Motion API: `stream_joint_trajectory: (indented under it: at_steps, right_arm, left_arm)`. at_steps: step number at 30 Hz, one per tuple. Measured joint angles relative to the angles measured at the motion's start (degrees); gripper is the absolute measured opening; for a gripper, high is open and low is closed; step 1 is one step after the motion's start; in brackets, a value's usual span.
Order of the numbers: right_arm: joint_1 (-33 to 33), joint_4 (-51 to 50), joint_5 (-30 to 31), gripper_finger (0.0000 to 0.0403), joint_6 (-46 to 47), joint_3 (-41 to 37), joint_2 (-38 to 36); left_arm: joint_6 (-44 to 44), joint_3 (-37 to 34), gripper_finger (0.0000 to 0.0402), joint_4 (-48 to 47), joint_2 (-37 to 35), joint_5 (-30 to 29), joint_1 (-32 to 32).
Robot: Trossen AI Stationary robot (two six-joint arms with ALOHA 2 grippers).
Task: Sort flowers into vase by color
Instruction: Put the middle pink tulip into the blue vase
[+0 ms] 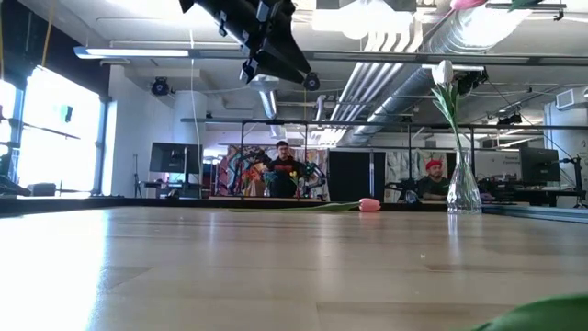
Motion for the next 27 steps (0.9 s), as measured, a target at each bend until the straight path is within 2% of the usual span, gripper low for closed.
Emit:
stream_joint_trajectory:
  at_steps: [7,13,21,27]
  right_arm:
    - [0.01,3.39,3.05,0.0002,-0.85,0.0,-0.01]
    - [2.15,10.12,8.45,0.0001,-10.45,0.0,-0.73]
    - [9.55,14.7,17.26,0.0001,-26.15,1.72,-2.24]
    - [17.44,18.56,27.46,0.0,-35.47,3.19,-4.07]
  left_arm:
    - [-2.78,0.0,0.0117,0.53,0.0,0.0,0.0]
    - [-2.8,0.0,0.0117,0.62,0.0,0.0,0.0]
    - [-4.83,0.0,0.0117,0.67,0.0,-0.33,0.0]
    - [-6.34,0.0,0.0117,0.82,0.0,-0.45,0.02]
